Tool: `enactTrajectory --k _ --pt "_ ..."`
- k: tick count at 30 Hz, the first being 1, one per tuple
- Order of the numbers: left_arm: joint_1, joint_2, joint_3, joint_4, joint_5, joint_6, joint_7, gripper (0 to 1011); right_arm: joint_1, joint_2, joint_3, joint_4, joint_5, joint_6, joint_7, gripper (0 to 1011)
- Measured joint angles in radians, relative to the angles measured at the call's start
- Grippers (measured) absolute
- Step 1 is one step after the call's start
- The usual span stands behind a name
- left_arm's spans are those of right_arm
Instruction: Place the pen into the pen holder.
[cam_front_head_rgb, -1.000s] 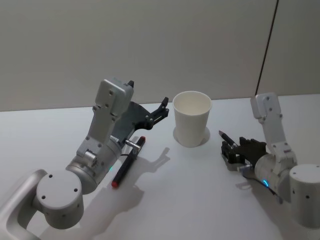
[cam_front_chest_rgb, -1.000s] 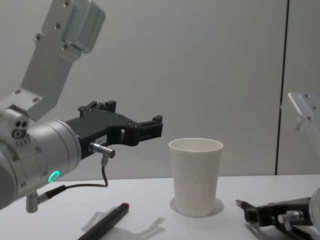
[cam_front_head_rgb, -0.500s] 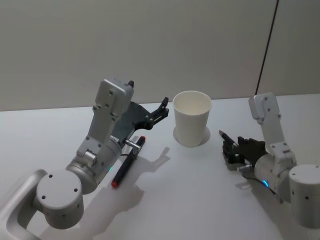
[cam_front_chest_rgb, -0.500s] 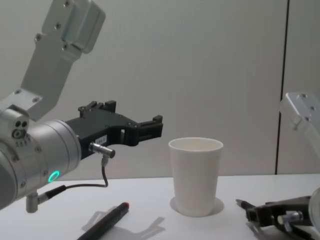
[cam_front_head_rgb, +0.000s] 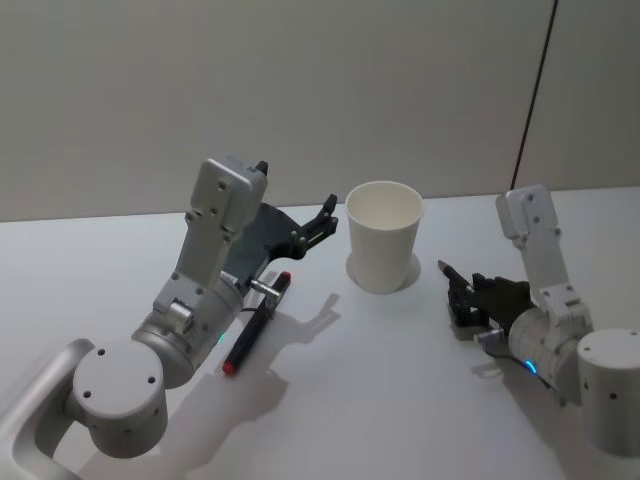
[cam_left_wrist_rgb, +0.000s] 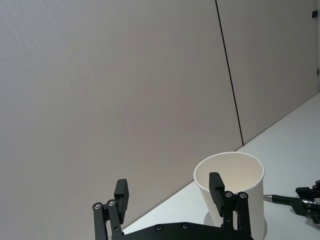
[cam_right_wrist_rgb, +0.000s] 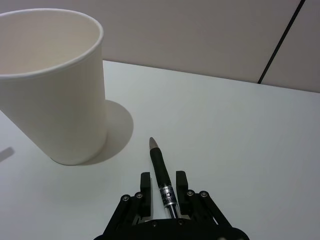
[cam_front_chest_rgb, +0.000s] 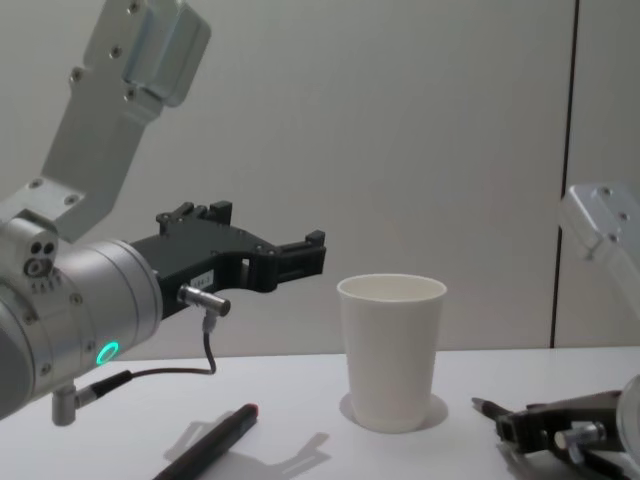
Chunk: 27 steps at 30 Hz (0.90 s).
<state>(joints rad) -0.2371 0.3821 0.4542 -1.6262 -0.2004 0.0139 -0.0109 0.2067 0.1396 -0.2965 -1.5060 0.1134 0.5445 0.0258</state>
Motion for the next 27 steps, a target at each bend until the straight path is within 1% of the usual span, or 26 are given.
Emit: enactTrajectory --k 9,14,18,27 --pt "0.000 0.000 0.000 0.000 0.000 0.000 0.000 1001 0.000 -0.003 0.002 0.003 0.002 -0.010 -0.001 248" --pt "0.000 0.000 0.000 0.000 0.000 0.000 0.000 1001 -0.001 -0.004 0.002 0.005 -0.005 -0.023 -0.002 215" --pt "0.000 0.000 0.000 0.000 0.000 0.000 0.000 1001 -0.001 -0.003 0.002 0.005 -0.014 -0.039 -0.001 121" --pt "0.000 0.000 0.000 0.000 0.000 0.000 0.000 1001 0.001 -0.003 -0.001 0.005 -0.046 -0.084 0.014 117"
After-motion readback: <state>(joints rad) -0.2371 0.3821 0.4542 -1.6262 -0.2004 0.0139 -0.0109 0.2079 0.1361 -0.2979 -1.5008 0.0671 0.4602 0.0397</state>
